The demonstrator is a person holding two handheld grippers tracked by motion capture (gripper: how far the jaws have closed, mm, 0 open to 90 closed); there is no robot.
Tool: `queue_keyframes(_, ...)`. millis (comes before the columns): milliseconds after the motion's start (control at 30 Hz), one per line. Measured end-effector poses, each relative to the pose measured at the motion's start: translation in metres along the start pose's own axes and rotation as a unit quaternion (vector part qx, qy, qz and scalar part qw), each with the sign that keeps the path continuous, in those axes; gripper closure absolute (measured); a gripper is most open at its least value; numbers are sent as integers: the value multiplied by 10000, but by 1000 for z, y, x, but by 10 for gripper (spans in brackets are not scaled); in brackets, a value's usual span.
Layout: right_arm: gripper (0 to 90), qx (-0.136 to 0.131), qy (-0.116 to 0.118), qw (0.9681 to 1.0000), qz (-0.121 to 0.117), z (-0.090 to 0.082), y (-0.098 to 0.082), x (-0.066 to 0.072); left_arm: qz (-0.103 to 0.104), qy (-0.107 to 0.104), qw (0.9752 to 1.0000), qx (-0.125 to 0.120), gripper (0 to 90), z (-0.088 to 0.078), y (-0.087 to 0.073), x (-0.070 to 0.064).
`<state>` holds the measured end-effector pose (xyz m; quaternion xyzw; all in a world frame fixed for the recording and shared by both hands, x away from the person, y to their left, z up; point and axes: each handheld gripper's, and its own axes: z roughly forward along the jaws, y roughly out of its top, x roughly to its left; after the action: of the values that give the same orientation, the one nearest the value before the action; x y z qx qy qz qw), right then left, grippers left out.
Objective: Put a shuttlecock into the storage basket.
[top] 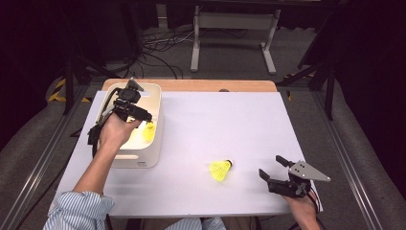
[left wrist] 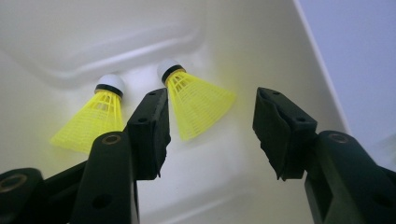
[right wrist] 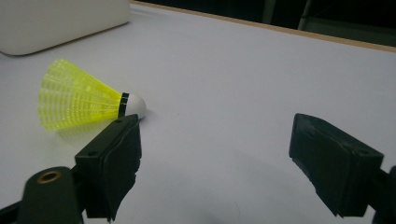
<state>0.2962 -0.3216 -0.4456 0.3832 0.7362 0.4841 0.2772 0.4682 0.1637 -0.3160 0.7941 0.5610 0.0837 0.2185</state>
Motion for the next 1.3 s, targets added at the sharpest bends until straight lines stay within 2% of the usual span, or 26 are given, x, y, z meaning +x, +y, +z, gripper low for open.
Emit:
queue_keyframes(700, 175, 5, -1, 10000, 14, 0, 0, 0, 13, -185, 9997, -126, 465, -14, 3, -8)
queue_keyframes(1300, 175, 5, 8, 10000, 14, -1, 0, 0, 134, -307, 9993, -178, 456, -21, 6, -19)
